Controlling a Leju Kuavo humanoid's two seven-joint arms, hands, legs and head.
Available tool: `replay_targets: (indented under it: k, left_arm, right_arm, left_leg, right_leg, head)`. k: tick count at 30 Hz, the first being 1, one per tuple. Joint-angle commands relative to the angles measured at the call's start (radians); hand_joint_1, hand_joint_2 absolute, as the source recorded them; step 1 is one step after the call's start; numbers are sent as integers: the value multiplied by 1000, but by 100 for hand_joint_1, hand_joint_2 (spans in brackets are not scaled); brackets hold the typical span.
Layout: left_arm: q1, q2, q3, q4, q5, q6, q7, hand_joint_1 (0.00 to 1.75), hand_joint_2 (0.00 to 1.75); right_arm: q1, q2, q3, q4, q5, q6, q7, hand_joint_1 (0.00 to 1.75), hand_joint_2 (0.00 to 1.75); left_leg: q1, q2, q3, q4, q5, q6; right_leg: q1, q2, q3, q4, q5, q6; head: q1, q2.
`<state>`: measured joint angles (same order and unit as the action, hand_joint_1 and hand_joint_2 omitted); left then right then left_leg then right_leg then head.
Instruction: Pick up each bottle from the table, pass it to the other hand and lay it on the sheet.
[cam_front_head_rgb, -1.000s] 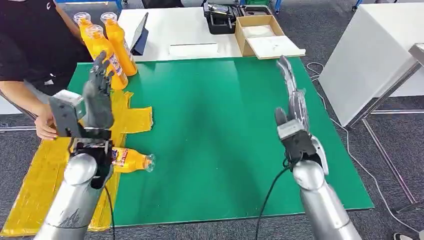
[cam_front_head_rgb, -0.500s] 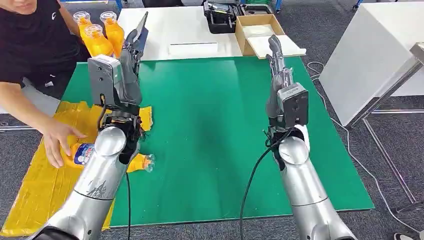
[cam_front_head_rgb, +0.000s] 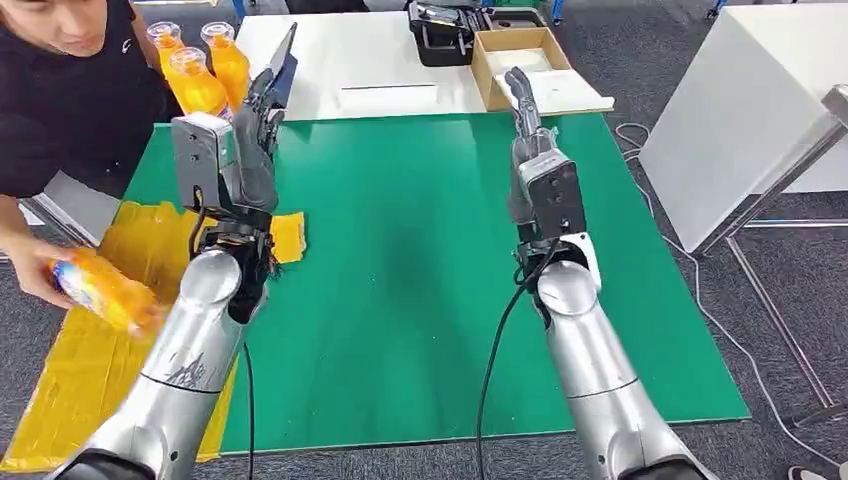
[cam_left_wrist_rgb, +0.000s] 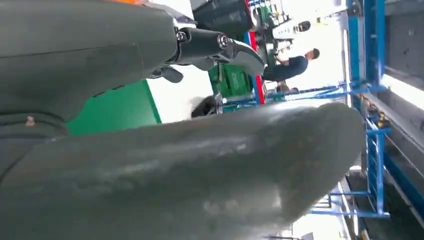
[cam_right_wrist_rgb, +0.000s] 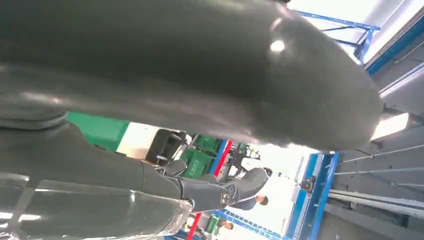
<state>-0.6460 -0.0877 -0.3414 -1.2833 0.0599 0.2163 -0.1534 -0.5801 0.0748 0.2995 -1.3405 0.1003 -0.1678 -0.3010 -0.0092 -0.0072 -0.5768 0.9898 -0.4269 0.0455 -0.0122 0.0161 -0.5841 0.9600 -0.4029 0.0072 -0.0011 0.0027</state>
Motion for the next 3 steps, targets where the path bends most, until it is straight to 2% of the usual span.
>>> replay_targets:
  k: [1,3]
  left_arm:
    - [-75,51,-8,121,8,-14,-3,0,0]
    - [-92,60,-10,137,17,-23,-8,0,0]
  right_arm:
    - [-101,11,47,148,-4,20,-5,0,0]
    - [-124,18,56,171,-3,21,-2,0,0]
  left_leg:
    - [0,2,1,0,-1,-2]
    - [0,3,1,1,-1,-2]
  right_leg:
    - [0,1,1,0,0,-1]
    - [0,1,0,1,0,-1]
  head:
    - [0,0]
    - [0,0]
